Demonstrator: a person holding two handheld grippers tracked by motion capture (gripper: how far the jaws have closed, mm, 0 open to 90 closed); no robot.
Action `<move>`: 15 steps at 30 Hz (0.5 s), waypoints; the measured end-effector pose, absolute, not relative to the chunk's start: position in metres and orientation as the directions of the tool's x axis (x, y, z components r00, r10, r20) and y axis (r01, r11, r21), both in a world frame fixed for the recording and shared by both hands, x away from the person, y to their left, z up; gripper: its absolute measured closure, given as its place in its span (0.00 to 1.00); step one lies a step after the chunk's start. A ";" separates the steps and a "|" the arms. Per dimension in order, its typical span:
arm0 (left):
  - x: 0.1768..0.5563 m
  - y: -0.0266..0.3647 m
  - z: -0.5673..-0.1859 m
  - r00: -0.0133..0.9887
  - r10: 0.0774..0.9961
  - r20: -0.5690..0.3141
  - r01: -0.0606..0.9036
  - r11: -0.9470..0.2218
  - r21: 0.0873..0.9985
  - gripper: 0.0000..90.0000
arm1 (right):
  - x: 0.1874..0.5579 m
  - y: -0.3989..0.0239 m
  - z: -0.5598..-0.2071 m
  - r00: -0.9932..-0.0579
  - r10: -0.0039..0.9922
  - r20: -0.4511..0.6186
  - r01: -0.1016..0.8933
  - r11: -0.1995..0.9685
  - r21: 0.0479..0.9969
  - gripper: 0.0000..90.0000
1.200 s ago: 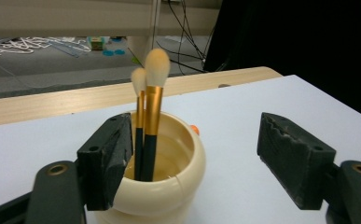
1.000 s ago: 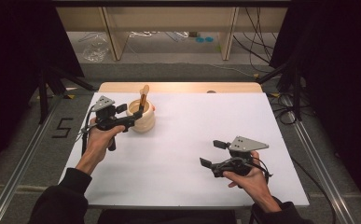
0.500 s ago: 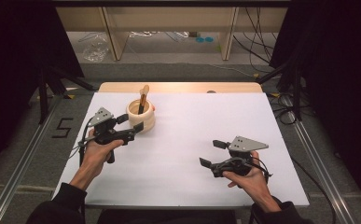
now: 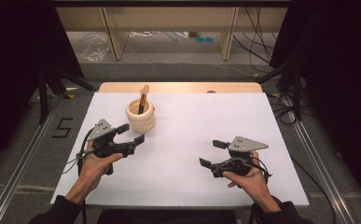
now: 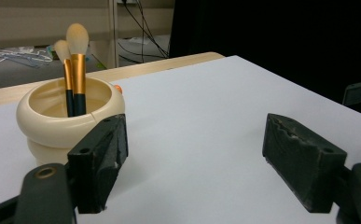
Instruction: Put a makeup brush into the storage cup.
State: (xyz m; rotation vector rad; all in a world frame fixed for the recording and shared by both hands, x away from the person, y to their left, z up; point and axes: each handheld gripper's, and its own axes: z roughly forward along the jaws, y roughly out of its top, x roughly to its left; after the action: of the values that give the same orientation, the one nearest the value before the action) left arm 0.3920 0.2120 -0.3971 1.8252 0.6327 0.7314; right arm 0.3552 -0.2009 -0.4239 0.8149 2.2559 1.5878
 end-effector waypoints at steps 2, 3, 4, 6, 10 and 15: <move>0.388 0.211 -0.398 0.676 0.712 0.191 0.087 -0.334 0.939 0.25 | 0.355 -0.200 -0.424 -0.806 0.581 0.111 0.300 0.240 0.923 0.18; 0.387 0.211 -0.398 0.675 0.712 0.192 0.087 -0.335 0.938 0.25 | 0.356 -0.201 -0.424 -0.806 0.585 0.090 0.279 0.242 0.929 0.18; 0.385 0.210 -0.398 0.678 0.710 0.190 0.084 -0.331 0.940 0.25 | 0.356 -0.201 -0.424 -0.806 0.585 0.091 0.279 0.241 0.930 0.18; 0.382 0.209 -0.399 0.679 0.709 0.189 0.081 -0.329 0.941 0.24 | 0.356 -0.201 -0.424 -0.806 0.585 0.090 0.279 0.240 0.930 0.18; 0.373 0.205 -0.400 0.684 0.705 0.188 0.080 -0.329 0.941 0.24 | 0.356 -0.201 -0.424 -0.808 0.582 0.091 0.280 0.243 0.929 0.18; 0.363 0.201 -0.402 0.690 0.699 0.187 0.075 -0.326 0.942 0.24 | 0.355 -0.201 -0.424 -0.806 0.583 0.107 0.297 0.240 0.924 0.18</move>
State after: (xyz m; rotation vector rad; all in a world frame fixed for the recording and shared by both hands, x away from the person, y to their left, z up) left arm 0.3628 0.2006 -0.4021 1.8142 0.6124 0.7181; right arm 0.3547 -0.2007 -0.4239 0.8226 2.2558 1.5902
